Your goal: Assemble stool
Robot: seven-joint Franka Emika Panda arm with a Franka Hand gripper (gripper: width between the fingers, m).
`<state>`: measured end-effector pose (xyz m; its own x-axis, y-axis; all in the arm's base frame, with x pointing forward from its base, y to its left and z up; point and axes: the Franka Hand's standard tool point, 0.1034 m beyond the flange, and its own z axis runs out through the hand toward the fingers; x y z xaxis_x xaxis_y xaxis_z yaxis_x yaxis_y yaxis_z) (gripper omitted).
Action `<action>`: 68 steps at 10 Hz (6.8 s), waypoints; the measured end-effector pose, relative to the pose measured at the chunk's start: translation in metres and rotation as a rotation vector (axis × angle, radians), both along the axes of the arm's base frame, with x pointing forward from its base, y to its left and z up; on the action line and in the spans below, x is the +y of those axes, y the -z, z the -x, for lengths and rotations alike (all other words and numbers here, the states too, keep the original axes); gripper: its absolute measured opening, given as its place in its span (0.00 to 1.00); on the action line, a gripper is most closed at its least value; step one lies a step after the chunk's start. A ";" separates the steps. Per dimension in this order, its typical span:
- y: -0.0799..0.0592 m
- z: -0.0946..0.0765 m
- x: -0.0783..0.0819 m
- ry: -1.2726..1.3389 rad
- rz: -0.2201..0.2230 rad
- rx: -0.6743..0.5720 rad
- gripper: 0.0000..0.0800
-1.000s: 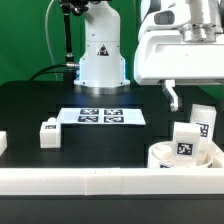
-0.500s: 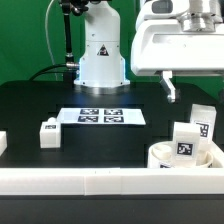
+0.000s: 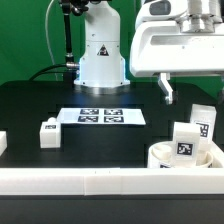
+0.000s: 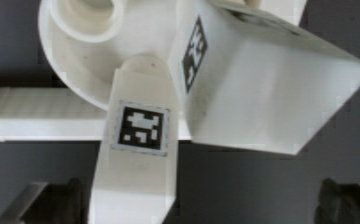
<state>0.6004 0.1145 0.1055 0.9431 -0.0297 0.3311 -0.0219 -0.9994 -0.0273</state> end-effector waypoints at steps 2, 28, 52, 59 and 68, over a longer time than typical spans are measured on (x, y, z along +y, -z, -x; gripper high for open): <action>-0.004 -0.005 -0.001 -0.004 0.000 0.079 0.81; 0.024 -0.001 0.004 0.396 -0.067 0.280 0.42; 0.026 0.000 0.006 2.074 -0.701 0.246 0.62; 0.005 -0.006 0.013 1.650 -0.611 0.232 0.81; 0.002 -0.011 0.020 0.729 -0.350 0.163 0.81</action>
Offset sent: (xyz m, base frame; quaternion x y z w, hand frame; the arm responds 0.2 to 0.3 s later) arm 0.0000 0.0000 0.0000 0.0000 -0.1296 0.0000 0.9916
